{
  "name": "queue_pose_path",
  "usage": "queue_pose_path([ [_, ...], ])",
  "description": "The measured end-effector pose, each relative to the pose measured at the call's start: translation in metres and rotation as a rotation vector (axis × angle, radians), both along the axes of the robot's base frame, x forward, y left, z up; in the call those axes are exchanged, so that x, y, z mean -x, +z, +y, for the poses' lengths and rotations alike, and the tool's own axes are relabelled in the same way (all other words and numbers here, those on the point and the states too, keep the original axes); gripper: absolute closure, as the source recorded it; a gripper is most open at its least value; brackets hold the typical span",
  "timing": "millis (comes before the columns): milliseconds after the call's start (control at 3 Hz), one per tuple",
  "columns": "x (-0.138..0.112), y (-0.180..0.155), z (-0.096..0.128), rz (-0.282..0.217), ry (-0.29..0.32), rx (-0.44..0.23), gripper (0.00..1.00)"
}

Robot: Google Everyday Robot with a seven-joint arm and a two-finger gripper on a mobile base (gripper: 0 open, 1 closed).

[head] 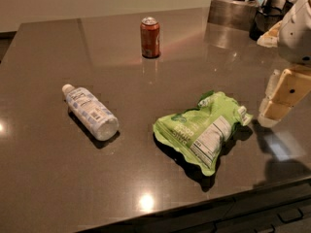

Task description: Move coke can near green rice chip bag

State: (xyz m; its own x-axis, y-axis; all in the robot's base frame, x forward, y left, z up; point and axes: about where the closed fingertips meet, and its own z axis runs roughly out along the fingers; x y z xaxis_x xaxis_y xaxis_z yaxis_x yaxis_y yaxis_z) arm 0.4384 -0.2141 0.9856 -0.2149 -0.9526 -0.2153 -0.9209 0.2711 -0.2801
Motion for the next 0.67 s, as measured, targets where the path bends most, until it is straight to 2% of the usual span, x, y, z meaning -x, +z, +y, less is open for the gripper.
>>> queue_pose_path([
  [333, -0.004, 0.004, 0.002, -0.004, 0.002, -0.012, 0.0],
  [667, -0.022, 0.008, 0.009, -0.01, -0.018, -0.061, 0.0],
])
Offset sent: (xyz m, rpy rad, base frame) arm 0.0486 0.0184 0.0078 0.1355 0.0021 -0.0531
